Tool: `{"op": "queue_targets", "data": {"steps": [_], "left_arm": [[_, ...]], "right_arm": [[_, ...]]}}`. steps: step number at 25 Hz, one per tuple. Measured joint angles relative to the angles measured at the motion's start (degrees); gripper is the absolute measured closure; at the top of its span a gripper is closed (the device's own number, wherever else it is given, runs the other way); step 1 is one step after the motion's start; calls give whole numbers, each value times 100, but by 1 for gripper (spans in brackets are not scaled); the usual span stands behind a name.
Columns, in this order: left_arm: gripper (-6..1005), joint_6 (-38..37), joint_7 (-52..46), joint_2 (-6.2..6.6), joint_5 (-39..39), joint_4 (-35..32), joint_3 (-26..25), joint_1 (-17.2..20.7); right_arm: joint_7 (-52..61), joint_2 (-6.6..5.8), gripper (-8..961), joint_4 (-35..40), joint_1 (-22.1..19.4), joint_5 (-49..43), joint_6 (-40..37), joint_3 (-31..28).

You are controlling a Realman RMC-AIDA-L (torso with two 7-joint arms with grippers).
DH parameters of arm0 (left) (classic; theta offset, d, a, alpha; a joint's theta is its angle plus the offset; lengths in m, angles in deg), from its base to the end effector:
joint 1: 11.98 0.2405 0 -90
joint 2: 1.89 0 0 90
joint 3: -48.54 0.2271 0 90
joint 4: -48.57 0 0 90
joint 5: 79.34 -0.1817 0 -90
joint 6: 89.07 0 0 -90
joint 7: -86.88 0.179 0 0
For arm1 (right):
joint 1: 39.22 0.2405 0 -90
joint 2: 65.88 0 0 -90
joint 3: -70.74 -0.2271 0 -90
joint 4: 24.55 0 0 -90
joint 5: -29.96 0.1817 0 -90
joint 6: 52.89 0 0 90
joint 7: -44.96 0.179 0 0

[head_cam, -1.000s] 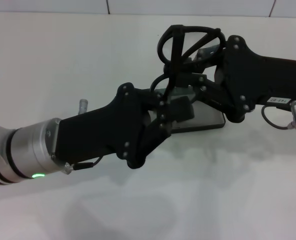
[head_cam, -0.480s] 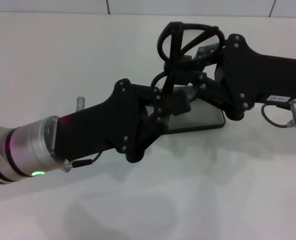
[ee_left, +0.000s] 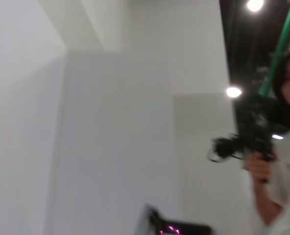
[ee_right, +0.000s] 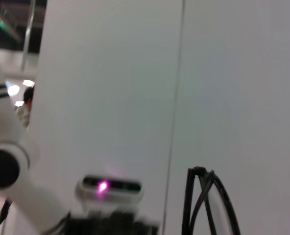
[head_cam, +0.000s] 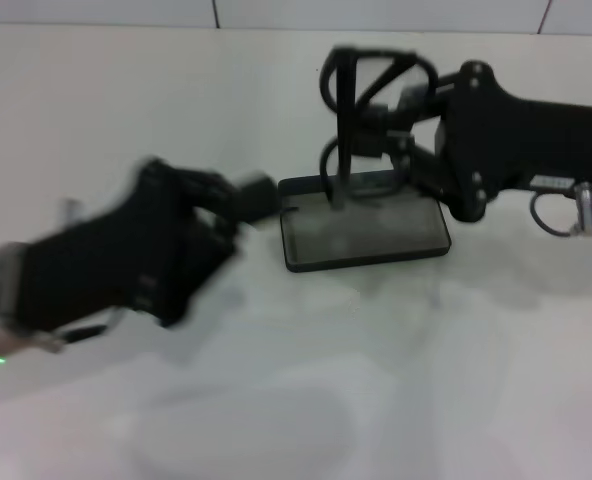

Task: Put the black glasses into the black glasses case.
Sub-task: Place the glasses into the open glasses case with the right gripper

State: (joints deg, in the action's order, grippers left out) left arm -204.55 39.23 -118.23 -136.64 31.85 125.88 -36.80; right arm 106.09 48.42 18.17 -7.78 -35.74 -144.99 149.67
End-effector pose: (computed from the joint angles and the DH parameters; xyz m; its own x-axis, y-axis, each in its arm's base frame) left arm -0.1434 0.2214 0.0098 0.3578 -0.0297 0.9333 0.1046 -0.9919 -0.0717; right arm 0.0885 0.2897 -0.0009 0.6382 0.1831 -0.7478 0.0757 -0.9815 -0.1757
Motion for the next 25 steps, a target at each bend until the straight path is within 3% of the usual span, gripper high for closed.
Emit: {"op": "queue_targets", "data": {"steps": [3,6,10,15,21,25], "left_arm": [[966,-99,-37,107,199,-112,-383,383],[966,-99,-147,148,374,-418,-842,835],[966,-98,-327,131,420,-616,-1451,1131],[966,-88,-368,48,426,-655,-1838,1220],[966,-79,-357,15,395,-598,-1871,1084],[967,-79,-372,4,402,-596,-1872,1065]], "right_arm": [[419,-13,849,696,-200,-705,138,-1],[1120,117,849,2076,-742,-1808,528,84],[2331,138,849,4010,-1338,-3246,1177,652],[4004,150,849,5435,-1471,-5427,1686,1449],[5479,172,848,5816,-1333,-7778,2490,2751],[6150,177,848,5809,-1147,-8809,2746,3363]]}}
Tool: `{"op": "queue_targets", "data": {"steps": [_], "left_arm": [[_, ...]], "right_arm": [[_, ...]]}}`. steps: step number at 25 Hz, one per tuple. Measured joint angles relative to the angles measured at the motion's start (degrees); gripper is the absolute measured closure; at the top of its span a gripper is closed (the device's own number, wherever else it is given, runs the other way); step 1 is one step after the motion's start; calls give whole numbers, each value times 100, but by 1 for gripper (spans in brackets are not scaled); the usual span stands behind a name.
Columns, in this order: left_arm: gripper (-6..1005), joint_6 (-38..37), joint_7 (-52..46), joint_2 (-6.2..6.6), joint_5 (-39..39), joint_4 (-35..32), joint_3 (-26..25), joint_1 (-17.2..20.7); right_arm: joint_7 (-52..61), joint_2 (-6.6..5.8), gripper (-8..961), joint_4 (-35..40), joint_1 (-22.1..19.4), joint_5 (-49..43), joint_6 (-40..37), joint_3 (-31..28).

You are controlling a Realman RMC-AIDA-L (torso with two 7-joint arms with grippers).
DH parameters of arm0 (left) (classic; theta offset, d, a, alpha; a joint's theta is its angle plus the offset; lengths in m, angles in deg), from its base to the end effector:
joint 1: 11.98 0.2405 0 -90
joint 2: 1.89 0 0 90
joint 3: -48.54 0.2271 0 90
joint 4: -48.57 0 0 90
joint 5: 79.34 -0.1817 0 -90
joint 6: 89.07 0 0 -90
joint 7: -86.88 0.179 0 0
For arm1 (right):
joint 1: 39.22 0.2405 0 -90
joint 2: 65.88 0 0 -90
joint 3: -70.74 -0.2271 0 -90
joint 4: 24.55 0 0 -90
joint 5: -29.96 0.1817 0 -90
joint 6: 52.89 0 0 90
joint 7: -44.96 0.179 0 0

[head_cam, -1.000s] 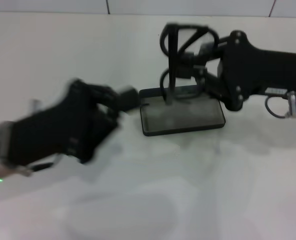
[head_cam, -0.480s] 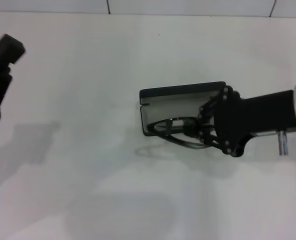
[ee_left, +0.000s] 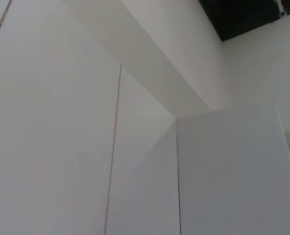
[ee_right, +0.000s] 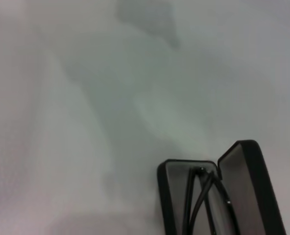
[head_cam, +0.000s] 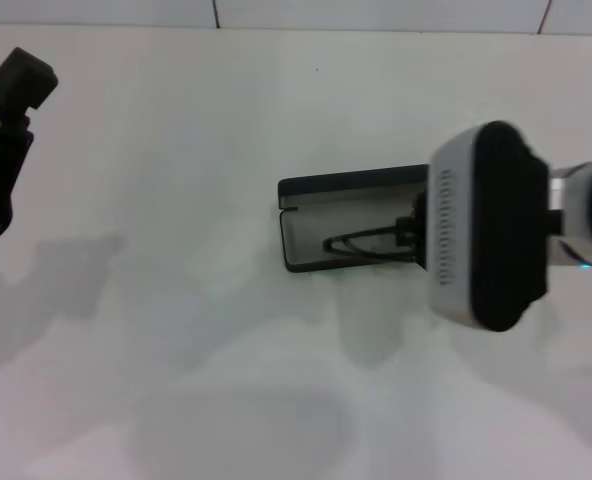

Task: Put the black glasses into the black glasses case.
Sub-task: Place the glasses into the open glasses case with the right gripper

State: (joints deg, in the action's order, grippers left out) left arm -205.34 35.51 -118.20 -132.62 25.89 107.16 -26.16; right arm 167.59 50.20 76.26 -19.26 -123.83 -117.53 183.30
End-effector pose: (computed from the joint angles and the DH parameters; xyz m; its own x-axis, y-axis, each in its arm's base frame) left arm -0.1856 0.2288 0.0756 0.2599 -0.2510 0.9324 0.3858 -0.8582 -0.3386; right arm 0.1201 0.2905 -0.0568 0.8965 0.2289 0.3793 0.3767 -0.8443 -0.3810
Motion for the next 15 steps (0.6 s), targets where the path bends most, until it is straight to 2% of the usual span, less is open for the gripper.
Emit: {"op": "queue_targets", "data": {"steps": [6,12,15], "left_arm": [[967,0,31,-24,6,43,0,-5],[966,0,50,-35,-14,81,1,1],[966,0,59,-40,-20,82,0,45]], "right_arm": [[467,8,848,-237,391,-622,173,557],[1524,12,848,-831,993,-1573,542,1324],[1781,11,848,-1024,1146,-1677,706,1534]]}}
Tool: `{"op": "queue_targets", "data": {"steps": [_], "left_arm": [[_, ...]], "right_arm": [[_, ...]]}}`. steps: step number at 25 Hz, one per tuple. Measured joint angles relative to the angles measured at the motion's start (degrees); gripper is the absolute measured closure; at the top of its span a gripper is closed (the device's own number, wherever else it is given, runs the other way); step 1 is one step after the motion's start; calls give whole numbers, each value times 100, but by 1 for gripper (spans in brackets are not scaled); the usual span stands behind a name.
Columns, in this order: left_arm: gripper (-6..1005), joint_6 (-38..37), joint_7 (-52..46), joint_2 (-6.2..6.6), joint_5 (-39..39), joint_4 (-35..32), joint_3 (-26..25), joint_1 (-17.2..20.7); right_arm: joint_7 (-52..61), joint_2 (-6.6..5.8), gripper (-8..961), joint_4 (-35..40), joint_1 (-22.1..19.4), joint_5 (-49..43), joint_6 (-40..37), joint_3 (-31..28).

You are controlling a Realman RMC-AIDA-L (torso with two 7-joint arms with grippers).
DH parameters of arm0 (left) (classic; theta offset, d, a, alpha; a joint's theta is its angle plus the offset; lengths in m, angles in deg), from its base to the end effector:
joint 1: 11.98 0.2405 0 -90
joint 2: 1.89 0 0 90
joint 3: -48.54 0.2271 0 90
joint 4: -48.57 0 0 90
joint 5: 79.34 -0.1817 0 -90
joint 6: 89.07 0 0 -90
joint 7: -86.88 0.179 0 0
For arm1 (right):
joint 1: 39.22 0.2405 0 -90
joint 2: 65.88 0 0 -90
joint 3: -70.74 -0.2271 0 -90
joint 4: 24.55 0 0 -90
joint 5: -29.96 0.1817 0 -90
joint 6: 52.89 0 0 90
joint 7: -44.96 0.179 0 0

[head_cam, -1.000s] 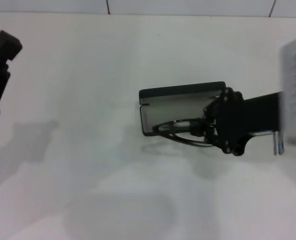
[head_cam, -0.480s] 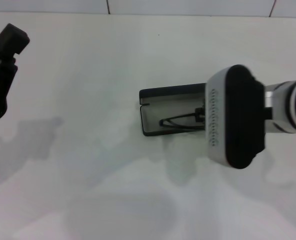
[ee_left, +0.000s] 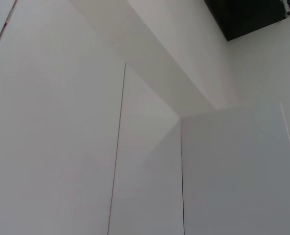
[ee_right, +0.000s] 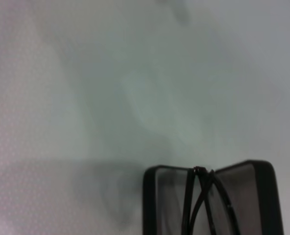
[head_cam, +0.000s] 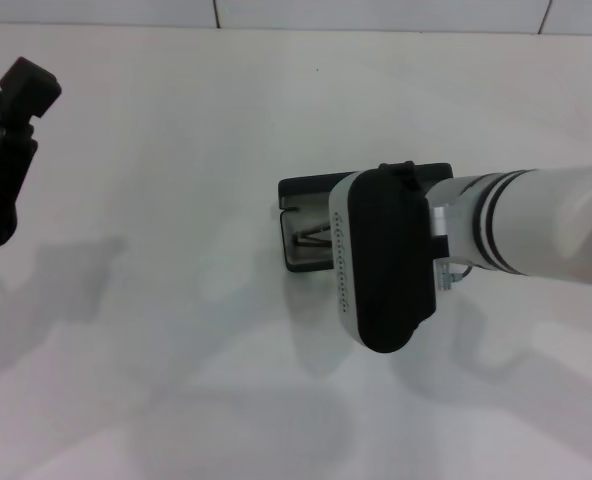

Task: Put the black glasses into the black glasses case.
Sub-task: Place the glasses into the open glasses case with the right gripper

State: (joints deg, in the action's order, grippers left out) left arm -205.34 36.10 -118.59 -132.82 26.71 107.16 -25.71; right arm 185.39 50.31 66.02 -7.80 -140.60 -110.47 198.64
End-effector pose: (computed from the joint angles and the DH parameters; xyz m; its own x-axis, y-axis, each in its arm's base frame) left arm -0.1879 0.2265 0.0723 0.2584 -0.2444 0.9346 0.4021 -0.8525 -0.3341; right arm 0.1071 0.3057 -0.0957 0.7991 0.2948 0.5239 0.5283 -0.7602 -0.3781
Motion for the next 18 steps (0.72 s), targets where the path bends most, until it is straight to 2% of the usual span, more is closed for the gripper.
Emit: {"op": "queue_targets", "data": {"steps": [18], "left_arm": [[967,0,16,-1,-13,6,44,16]], "right_arm": [[155,0,847,-474,151,-39,452,56]]}}
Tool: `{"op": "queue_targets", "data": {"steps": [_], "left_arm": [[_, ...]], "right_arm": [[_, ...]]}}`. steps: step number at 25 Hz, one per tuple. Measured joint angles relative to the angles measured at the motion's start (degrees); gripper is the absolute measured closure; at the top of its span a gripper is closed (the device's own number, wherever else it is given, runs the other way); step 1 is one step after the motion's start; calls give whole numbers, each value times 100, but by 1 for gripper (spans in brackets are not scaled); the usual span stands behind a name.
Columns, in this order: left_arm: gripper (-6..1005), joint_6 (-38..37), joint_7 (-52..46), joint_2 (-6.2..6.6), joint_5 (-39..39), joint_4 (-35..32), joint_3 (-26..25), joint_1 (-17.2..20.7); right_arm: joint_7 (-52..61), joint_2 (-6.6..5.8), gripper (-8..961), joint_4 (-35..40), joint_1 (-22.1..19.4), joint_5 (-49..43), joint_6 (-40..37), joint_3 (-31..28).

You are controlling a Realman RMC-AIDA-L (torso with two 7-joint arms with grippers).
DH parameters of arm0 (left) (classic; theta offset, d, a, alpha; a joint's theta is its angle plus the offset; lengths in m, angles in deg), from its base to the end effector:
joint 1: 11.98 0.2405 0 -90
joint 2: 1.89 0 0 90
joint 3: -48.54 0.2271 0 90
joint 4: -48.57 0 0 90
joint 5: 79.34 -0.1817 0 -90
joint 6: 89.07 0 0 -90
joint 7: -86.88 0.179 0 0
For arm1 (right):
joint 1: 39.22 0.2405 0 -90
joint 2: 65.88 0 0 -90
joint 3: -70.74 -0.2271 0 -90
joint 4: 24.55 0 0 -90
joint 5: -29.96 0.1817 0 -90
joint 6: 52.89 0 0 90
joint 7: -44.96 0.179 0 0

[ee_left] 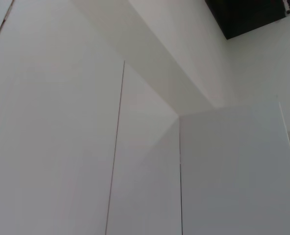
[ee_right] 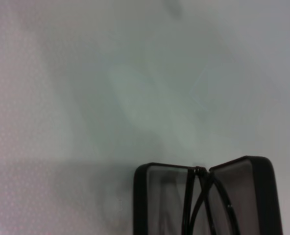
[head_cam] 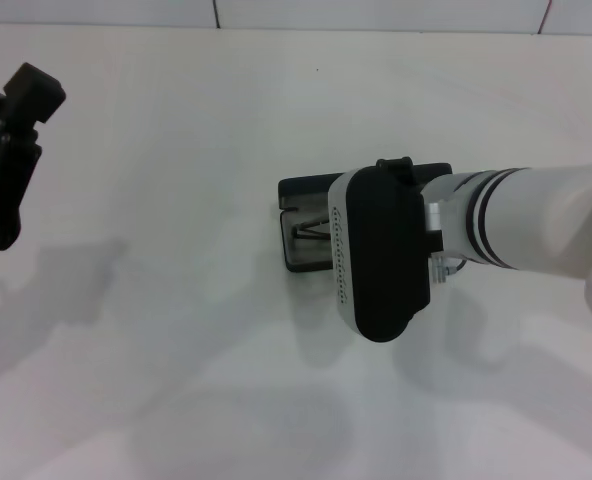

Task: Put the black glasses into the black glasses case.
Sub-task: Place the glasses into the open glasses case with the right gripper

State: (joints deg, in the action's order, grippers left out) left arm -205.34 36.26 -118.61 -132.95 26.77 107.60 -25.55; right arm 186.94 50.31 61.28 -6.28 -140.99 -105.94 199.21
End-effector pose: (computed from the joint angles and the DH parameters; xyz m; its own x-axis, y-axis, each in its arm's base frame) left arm -0.1880 0.2253 0.0706 0.2614 -0.2383 0.9354 0.4003 -0.8550 -0.3297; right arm 0.1115 0.3151 -0.1023 0.8027 0.2917 0.5201 0.5286 -0.7518 -0.3942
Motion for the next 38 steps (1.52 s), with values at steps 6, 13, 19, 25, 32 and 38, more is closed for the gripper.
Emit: {"op": "queue_targets", "data": {"steps": [6,13,19,25,32,38], "left_arm": [[966,0,0,0,0,1,-6,-15],[966,0,0,0,0,1,-25,-22],[967,0,0,0,0,2,-34,-33],[967,0,0,0,1,48,-36,-50],[966,0,0,3,1,54,-4,-21],[966,0,0,3,1,53,0,-2]], "right_arm": [[-31,0,847,-25,2,-3,89,-15],[-42,0,847,-187,52,-17,153,-31],[-59,0,847,-219,66,-18,189,-20],[-136,0,846,-230,66,-18,200,17],[-203,0,846,-243,60,-18,198,26],[-206,0,838,-239,28,-18,198,5]]}}
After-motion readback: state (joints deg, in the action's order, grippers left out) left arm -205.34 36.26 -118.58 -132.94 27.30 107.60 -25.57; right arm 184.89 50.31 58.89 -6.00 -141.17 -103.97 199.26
